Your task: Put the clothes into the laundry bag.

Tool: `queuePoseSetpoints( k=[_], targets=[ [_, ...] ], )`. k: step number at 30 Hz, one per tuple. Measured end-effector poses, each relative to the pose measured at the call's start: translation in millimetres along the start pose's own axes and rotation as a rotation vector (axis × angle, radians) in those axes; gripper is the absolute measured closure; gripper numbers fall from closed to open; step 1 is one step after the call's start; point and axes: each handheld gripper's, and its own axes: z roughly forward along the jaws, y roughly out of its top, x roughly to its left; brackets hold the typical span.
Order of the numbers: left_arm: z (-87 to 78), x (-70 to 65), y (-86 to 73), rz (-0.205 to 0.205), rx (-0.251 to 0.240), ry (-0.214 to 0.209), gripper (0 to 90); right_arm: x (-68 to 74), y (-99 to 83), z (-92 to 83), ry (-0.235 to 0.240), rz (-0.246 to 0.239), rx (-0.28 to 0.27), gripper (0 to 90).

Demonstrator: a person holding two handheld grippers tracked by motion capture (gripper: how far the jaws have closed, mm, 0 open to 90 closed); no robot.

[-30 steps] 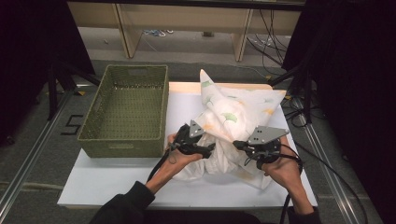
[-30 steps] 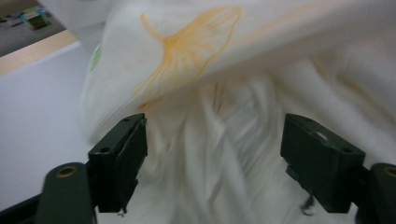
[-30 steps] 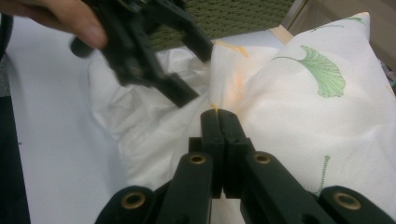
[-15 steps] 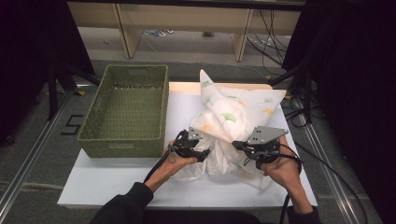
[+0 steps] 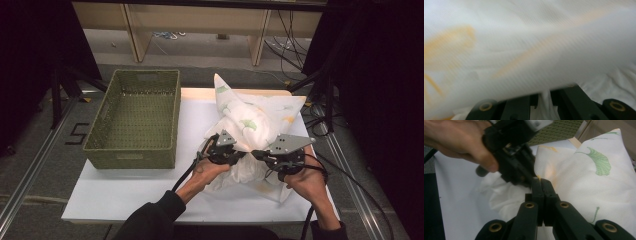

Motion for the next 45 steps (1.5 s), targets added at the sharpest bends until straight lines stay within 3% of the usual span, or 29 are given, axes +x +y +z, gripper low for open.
queuePoseSetpoints(
  k=[3, 5, 7, 11, 14, 19, 21, 24, 26, 29, 31, 32, 33, 35, 37, 40, 43, 45],
  targets=[
    [10.7, 12.9, 3.3, -0.069, -0.032, 0.049, 82.1, 0.7, -1.3, -0.8, 0.002, 0.009, 0.007, 90.0],
    [16.0, 19.8, -0.3, -0.092, -0.024, 0.088, 80.9, 0.9, -3.3, 1.6, 0.006, 0.012, 0.015, 90.0],
    [18.4, 25.9, -6.6, -0.134, 0.021, 0.066, 75.5, 2.0, -5.8, 6.8, 0.016, 0.012, 0.027, 90.0],
    [0.4, 26.2, -14.2, -0.045, 0.090, 0.088, 51.8, 2.5, -9.4, 17.2, 0.026, 0.019, 0.051, 90.0],
    [-21.1, 25.9, -19.8, -0.040, 0.122, 0.095, 38.1, 2.8, -9.4, 17.7, 0.027, 0.021, 0.048, 90.0],
    [-51.2, 11.9, -32.5, -0.031, 0.178, 0.021, 25.1, 1.9, -6.1, 14.7, 0.020, 0.014, 0.035, 90.0],
    [-53.5, 0.5, -39.0, -0.016, 0.193, -0.004, 20.1, 2.0, -6.5, 14.3, 0.021, 0.019, 0.038, 90.0],
    [-43.7, -15.0, -45.6, 0.072, 0.209, 0.019, 19.8, 0.8, -6.6, 16.0, 0.017, 0.017, 0.033, 90.0],
    [-33.4, -19.2, -48.2, 0.066, 0.237, 0.012, 17.0, 2.7, -6.2, 15.7, 0.015, 0.022, 0.032, 90.0],
    [-15.0, -22.9, -51.3, 0.075, 0.244, 0.017, 20.4, 2.0, -6.5, 15.6, 0.018, 0.022, 0.028, 90.0],
    [-8.5, -22.8, -50.1, 0.110, 0.213, 0.016, 46.5, 1.3, -6.5, 15.7, 0.015, 0.018, 0.026, 90.0],
    [-3.3, -20.2, -47.9, 0.093, 0.197, 0.019, 56.5, 2.2, -6.8, 15.4, 0.022, 0.022, 0.030, 90.0],
    [-2.4, -15.5, -45.0, 0.104, 0.209, 0.009, 68.9, 2.6, -7.0, 15.5, 0.023, 0.022, 0.033, 90.0],
    [3.1, -8.7, -37.3, 0.075, 0.161, 0.041, 78.8, 2.9, -6.6, 15.0, 0.026, 0.020, 0.033, 90.0],
    [7.3, -4.5, -27.0, 0.030, 0.090, 0.079, 80.4, 3.9, -5.8, 13.8, 0.033, 0.017, 0.024, 90.0],
    [7.1, 2.1, -6.1, 0.007, 0.038, 0.121, 80.8, 3.9, -5.6, 12.0, 0.039, 0.025, 0.018, 90.0],
    [8.6, 8.1, 6.2, 0.011, -0.010, 0.165, 80.8, 2.0, -5.0, 9.7, 0.032, 0.024, 0.007, 90.0],
    [15.2, 14.2, 5.9, -0.055, -0.028, 0.166, 80.4, 1.7, -6.4, 10.2, 0.026, 0.027, 0.011, 90.0]
  ],
)
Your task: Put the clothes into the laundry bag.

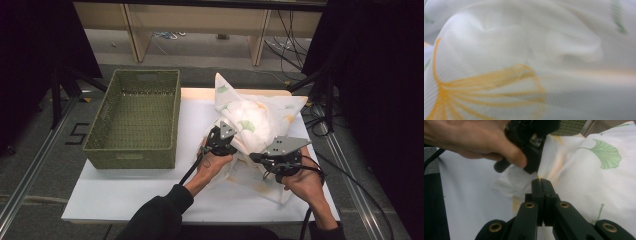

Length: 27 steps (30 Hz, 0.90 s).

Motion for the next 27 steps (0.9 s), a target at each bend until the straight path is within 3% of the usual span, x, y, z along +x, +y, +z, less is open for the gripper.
queuePoseSetpoints(
  k=[2, 3, 5, 7, 8, 10, 12, 16, 17, 19, 22, 23, 25, 27],
  targets=[
    [10.9, 2.9, -7.8, -0.013, 0.030, 0.012, 78.7, -1.0, -2.4, 4.8, 0.009, 0.009, 0.015, 90.0],
    [15.0, 4.4, -12.6, 0.009, 0.053, 0.027, 77.1, -0.7, -3.4, 7.1, 0.013, 0.010, 0.021, 90.0],
    [17.2, 6.2, -19.5, 0.000, 0.082, 0.020, 70.6, 2.1, -6.0, 15.0, 0.027, 0.009, 0.045, 90.0],
    [6.3, 8.7, -23.5, -0.013, 0.115, -0.006, 56.5, 2.5, -7.3, 19.2, 0.037, 0.001, 0.051, 90.0],
    [0.9, 9.4, -25.0, -0.008, 0.118, -0.003, 50.7, 2.8, -7.7, 18.8, 0.031, 0.021, 0.056, 90.0],
    [-15.1, 11.4, -28.9, 0.018, 0.134, 0.001, 42.1, 1.0, -8.0, 19.0, 0.035, 0.008, 0.049, 90.0],
    [-29.5, 12.9, -33.5, 0.060, 0.135, 0.030, 35.7, 1.6, -8.2, 19.0, 0.032, 0.009, 0.051, 90.0],
    [-53.3, 17.8, -41.6, 0.163, 0.196, 0.105, 25.6, 3.1, -7.9, 21.3, 0.035, 0.003, 0.057, 90.0],
    [-55.0, 18.7, -44.2, 0.135, 0.186, 0.121, 24.7, 3.7, -7.9, 21.4, 0.031, 0.006, 0.059, 90.0],
    [-56.4, 24.8, -47.0, 0.120, 0.213, 0.135, 20.5, 3.3, -7.8, 21.8, 0.034, 0.004, 0.056, 90.0],
    [-41.8, 31.1, -53.0, 0.064, 0.248, 0.094, 23.9, 2.7, -7.7, 22.5, 0.033, 0.003, 0.057, 90.0],
    [-36.5, 30.7, -54.6, 0.071, 0.257, 0.088, 24.0, 2.7, -7.8, 22.8, 0.033, -0.001, 0.055, 90.0],
    [-29.4, 32.4, -55.6, 0.108, 0.288, 0.037, 38.8, 3.1, -8.0, 23.1, 0.039, 0.002, 0.056, 90.0],
    [-20.8, 26.8, -56.0, 0.040, 0.226, -0.035, 62.5, 2.7, -8.9, 23.5, 0.039, 0.006, 0.060, 90.0]
  ],
)
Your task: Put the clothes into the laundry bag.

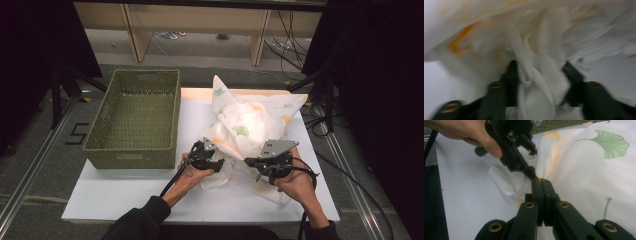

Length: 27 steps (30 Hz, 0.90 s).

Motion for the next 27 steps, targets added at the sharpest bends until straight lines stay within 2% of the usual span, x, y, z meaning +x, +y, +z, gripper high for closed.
queuePoseSetpoints(
  k=[1, 3, 4, 6, 8, 10, 11, 13, 15, 17, 19, 21, 22, 23, 24, 25, 27],
  targets=[
    [1.3, -2.3, 1.9, 0.002, -0.010, -0.020, 69.2, 0.1, -0.2, 0.2, 0.002, 0.001, 0.002, 90.0],
    [3.2, -9.3, 8.8, 0.007, -0.070, -0.048, 79.4, 0.6, -0.1, 0.0, 0.005, 0.000, 0.001, 90.0],
    [3.6, -12.4, 14.8, -0.005, -0.101, -0.072, 81.8, 0.9, 0.0, -0.3, 0.006, -0.001, 0.001, 90.0],
    [4.7, -19.0, 23.8, -0.020, -0.157, -0.081, 83.3, 0.4, -0.2, -1.2, 0.009, -0.003, -0.005, 90.0],
    [8.3, -25.6, 34.7, -0.019, -0.197, -0.061, 83.5, 1.0, -0.4, -2.4, 0.008, 0.003, -0.006, 90.0],
    [14.0, -27.2, 38.3, -0.032, -0.200, -0.059, 83.5, 1.9, -0.2, -3.3, 0.017, 0.007, -0.006, 90.0],
    [19.4, -25.6, 40.4, -0.046, -0.211, -0.043, 83.2, 2.4, -0.3, -3.7, 0.014, 0.017, 0.000, 90.0],
    [26.7, -19.2, 40.6, -0.059, -0.207, -0.013, 81.6, 0.9, -0.9, -1.9, 0.018, 0.005, -0.003, 90.0],
    [33.7, -8.6, 35.8, -0.093, -0.149, -0.015, 74.5, 2.2, -2.2, -0.6, 0.020, 0.022, 0.004, 90.0],
    [31.0, -6.7, 31.7, -0.063, -0.102, -0.013, 63.7, 3.0, -2.7, 1.2, 0.020, 0.016, 0.011, 90.0],
    [20.7, -8.1, 26.8, -0.037, -0.090, -0.010, 50.6, 2.1, -2.6, 2.3, 0.027, 0.010, 0.009, 90.0],
    [7.0, -9.3, 21.7, 0.024, -0.061, 0.008, 39.9, 1.2, -3.5, 2.5, 0.024, 0.010, 0.006, 90.0],
    [0.2, -9.8, 18.9, 0.067, -0.040, 0.039, 35.8, 1.1, -4.0, 2.4, 0.026, 0.011, 0.006, 90.0],
    [-7.9, -8.7, 15.0, 0.109, 0.003, 0.055, 29.1, 0.8, -4.6, 2.3, 0.027, 0.014, 0.006, 90.0],
    [-14.0, -7.1, 12.0, 0.120, 0.058, 0.044, 24.7, 0.3, -4.4, 2.3, 0.025, 0.016, 0.005, 90.0],
    [-17.0, -7.1, 7.8, 0.088, 0.073, 0.039, 21.1, 0.3, -3.7, 2.0, 0.019, 0.015, 0.005, 90.0],
    [-18.8, -7.0, 0.4, 0.063, 0.077, 0.029, 17.7, 1.8, -2.5, 1.3, 0.021, 0.012, 0.002, 90.0]
  ],
)
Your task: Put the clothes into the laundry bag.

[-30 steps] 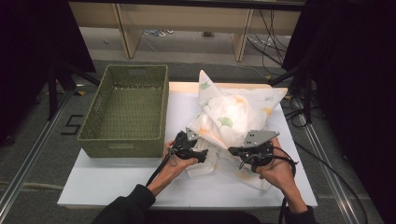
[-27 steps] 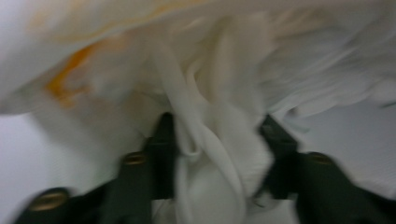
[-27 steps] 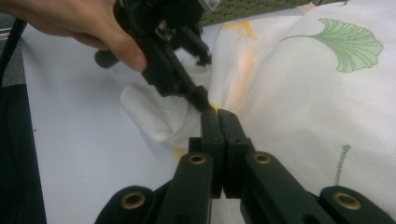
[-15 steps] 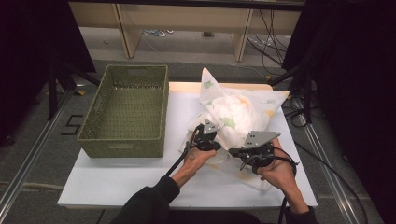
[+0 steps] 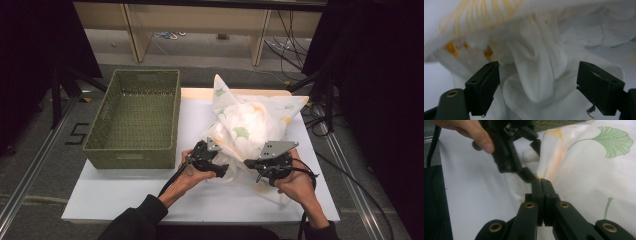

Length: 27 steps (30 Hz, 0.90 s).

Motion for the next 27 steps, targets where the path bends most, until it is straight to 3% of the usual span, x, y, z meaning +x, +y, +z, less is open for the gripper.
queuePoseSetpoints(
  k=[2, 3, 4, 6, 7, 8, 12, 15, 17, 19, 20, 21, 22, 23, 25, 27],
  targets=[
    [5.1, -1.0, -2.1, 0.006, 0.022, 0.011, 18.9, 0.9, 0.2, 1.1, 0.003, -0.005, 0.004, 90.0],
    [10.1, -0.8, -1.8, 0.005, 0.018, 0.005, 24.0, 1.0, 0.3, 1.7, 0.007, -0.004, 0.006, 90.0],
    [12.5, 0.0, -0.9, 0.007, 0.012, -0.007, 40.0, 1.4, 0.4, 2.9, 0.005, -0.006, 0.010, 90.0],
    [20.0, 2.5, 2.4, -0.015, -0.019, -0.071, 60.1, 3.0, -0.2, 4.8, 0.011, -0.010, 0.014, 90.0],
    [24.5, 3.0, 4.8, -0.032, -0.030, -0.096, 66.7, 3.4, -0.6, 5.1, 0.014, -0.008, 0.017, 90.0],
    [26.3, 2.2, 6.1, -0.027, -0.044, -0.093, 73.3, 3.9, -1.4, 5.1, 0.011, 0.009, 0.022, 90.0],
    [29.3, -3.1, 17.7, -0.029, -0.127, -0.083, 83.2, 3.4, -2.0, 5.9, 0.019, -0.007, 0.019, 90.0],
    [28.2, -5.9, 34.6, -0.079, -0.217, -0.050, 84.2, 3.3, -2.9, 5.8, 0.026, -0.001, 0.018, 90.0],
    [27.8, -7.0, 42.4, -0.059, -0.235, -0.036, 84.3, 4.2, -2.4, 4.1, 0.024, 0.009, 0.022, 90.0],
    [32.9, -6.5, 44.5, -0.078, -0.249, -0.037, 83.7, 3.7, -2.7, 3.8, 0.024, 0.002, 0.021, 90.0],
    [36.5, -5.3, 42.7, -0.080, -0.234, -0.039, 82.6, 3.0, -3.4, 4.2, 0.024, 0.002, 0.019, 90.0],
    [41.1, -2.3, 38.3, -0.052, -0.174, -0.046, 79.9, 2.0, -4.4, 5.3, 0.022, 0.003, 0.019, 90.0],
    [43.1, -0.7, 35.1, -0.047, -0.138, -0.047, 71.5, 2.3, -6.2, 6.4, 0.015, 0.022, 0.036, 90.0],
    [42.0, 1.8, 29.6, -0.035, -0.096, -0.026, 64.5, 1.8, -7.0, 8.0, 0.014, 0.003, 0.040, 90.0],
    [35.3, 3.2, 23.6, 0.006, -0.074, -0.009, 54.1, 2.7, -8.9, 12.0, 0.014, 0.000, 0.051, 90.0],
    [20.2, 3.4, 17.6, 0.006, -0.071, -0.011, 44.1, 2.7, -9.2, 15.0, 0.012, 0.003, 0.060, 90.0]
  ],
)
